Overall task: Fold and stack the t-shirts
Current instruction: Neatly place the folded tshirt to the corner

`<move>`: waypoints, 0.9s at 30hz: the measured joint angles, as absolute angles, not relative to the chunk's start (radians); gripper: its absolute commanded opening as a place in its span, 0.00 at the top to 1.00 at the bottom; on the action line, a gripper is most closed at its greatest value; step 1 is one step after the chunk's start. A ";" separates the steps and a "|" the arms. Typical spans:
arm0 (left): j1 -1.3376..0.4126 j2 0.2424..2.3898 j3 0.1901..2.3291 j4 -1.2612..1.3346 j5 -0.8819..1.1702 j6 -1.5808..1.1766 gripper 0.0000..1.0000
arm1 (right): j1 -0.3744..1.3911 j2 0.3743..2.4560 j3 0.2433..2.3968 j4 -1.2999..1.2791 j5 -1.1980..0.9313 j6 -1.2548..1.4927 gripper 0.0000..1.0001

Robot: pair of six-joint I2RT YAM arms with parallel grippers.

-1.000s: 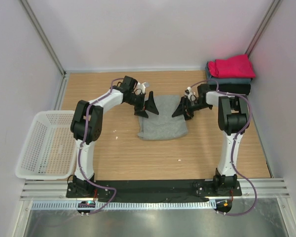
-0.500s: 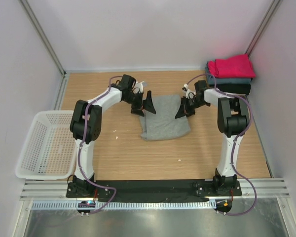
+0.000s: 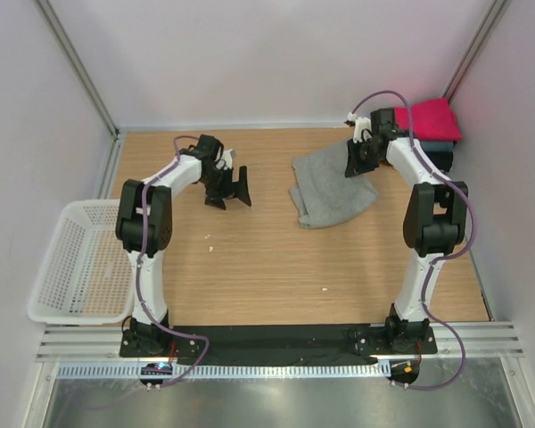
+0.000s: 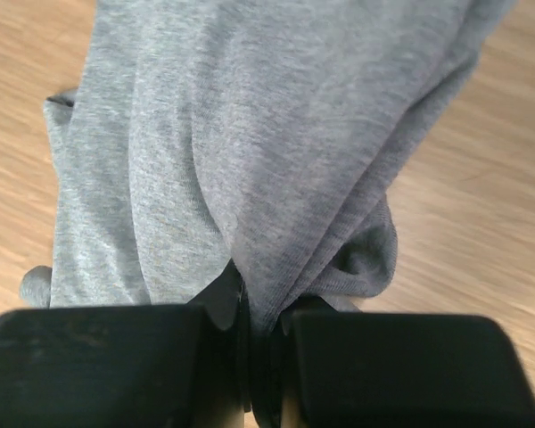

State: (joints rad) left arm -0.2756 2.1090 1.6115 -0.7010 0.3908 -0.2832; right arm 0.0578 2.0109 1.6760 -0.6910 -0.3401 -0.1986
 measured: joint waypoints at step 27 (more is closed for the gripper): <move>-0.209 2.120 1.552 -0.666 0.641 -0.333 0.01 | -0.062 2.434 2.405 -0.800 -0.109 -0.346 0.99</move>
